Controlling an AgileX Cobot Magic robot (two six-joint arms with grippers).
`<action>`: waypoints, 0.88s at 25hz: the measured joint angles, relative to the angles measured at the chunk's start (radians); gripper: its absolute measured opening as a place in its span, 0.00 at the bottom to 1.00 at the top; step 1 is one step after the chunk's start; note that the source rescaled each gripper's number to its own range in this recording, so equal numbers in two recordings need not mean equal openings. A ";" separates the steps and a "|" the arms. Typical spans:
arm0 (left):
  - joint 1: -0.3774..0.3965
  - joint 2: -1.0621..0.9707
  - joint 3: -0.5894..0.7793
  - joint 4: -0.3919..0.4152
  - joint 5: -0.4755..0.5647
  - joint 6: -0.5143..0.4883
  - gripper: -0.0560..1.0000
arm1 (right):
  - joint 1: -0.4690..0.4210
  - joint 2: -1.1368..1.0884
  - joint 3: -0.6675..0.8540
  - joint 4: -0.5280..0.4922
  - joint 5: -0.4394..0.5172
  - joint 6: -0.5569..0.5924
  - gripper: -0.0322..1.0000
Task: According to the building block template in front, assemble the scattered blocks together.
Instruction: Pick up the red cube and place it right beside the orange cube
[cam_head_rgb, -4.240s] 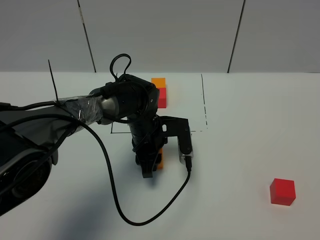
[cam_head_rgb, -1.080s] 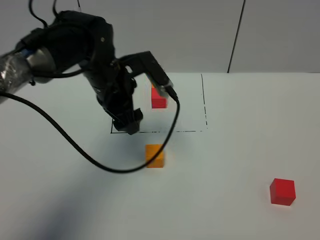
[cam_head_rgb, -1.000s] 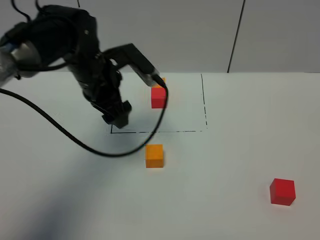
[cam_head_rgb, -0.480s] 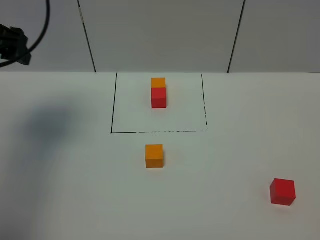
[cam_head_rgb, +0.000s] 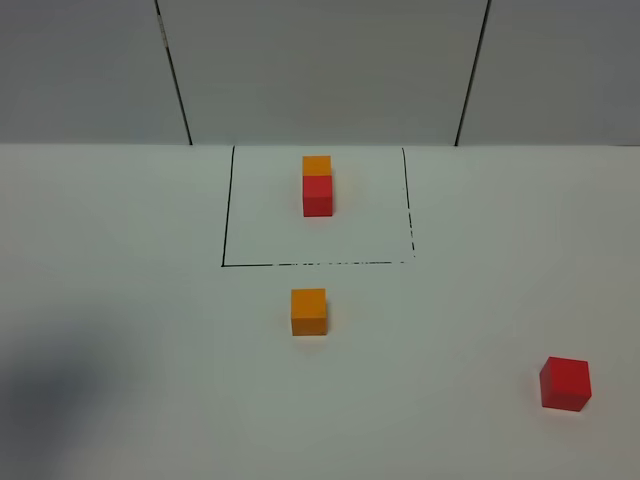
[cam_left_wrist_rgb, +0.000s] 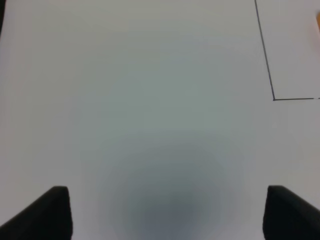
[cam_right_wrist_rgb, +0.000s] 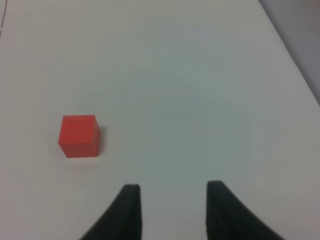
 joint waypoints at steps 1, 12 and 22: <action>0.000 -0.068 0.052 0.016 -0.008 -0.019 0.95 | 0.000 0.000 0.000 0.000 0.000 0.000 0.03; 0.000 -0.552 0.359 0.039 0.081 -0.125 0.95 | 0.000 0.000 0.000 0.000 0.000 0.000 0.03; 0.000 -0.818 0.502 -0.026 0.101 -0.091 0.93 | 0.000 0.000 0.000 0.000 0.000 0.000 0.03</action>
